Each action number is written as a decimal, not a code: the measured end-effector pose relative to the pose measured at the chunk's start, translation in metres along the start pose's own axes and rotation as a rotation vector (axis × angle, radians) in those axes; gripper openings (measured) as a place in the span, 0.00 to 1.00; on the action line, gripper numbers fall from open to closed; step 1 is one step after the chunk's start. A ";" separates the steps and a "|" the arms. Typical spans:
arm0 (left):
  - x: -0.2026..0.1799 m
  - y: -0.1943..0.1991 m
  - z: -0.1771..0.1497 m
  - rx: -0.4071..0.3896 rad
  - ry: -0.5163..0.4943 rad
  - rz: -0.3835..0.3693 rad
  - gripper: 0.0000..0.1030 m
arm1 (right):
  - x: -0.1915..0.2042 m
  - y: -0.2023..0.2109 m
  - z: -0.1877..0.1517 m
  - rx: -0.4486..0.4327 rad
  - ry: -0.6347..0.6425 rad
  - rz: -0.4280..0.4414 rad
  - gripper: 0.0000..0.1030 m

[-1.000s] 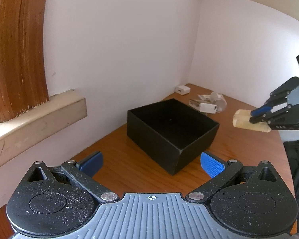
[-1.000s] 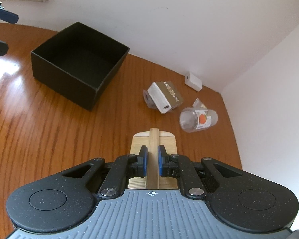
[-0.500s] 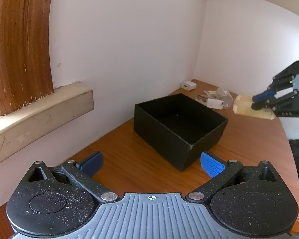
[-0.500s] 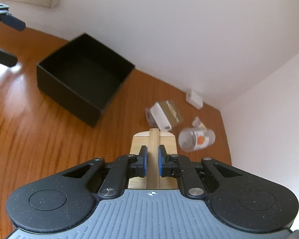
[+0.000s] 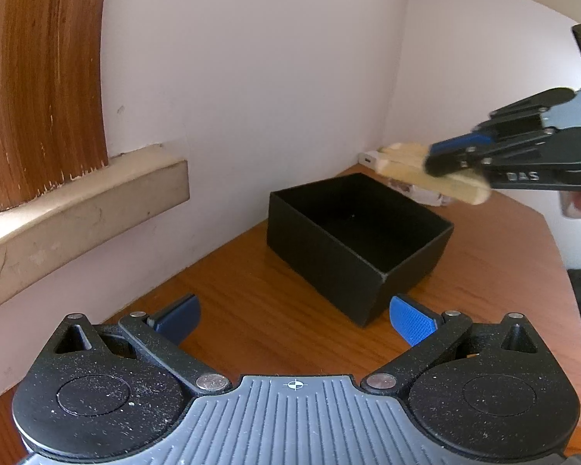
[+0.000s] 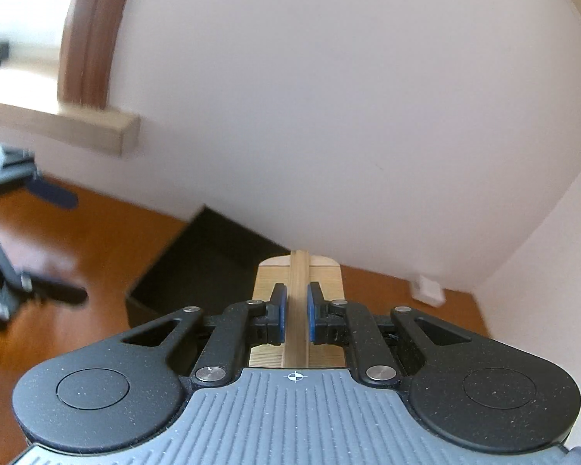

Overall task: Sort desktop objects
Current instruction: 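Carry the wooden block with the right gripper and release it into the black box, then lower the left gripper to the clear jar and close on it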

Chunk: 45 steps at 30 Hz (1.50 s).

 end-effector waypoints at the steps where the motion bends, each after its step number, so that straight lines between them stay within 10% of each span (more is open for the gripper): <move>1: 0.001 0.000 0.000 0.000 0.001 0.001 1.00 | 0.002 -0.004 0.003 -0.010 -0.015 0.013 0.11; 33: 0.005 -0.008 -0.001 0.011 0.007 -0.001 1.00 | -0.001 -0.036 0.010 -0.043 -0.156 0.067 0.09; 45: -0.008 0.001 0.001 -0.016 -0.022 -0.011 1.00 | -0.040 -0.004 -0.071 -0.083 -0.296 0.105 0.10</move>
Point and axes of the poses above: each gripper's, at about its wrist camera, not at the fingertips, and y roughly against the way its jaws point, x to its left, z to its top, the point moved 9 cm from there along -y, roughly the way its jaws point, and after that the axes turned 14 degrees about x, right-handed, at the moved point
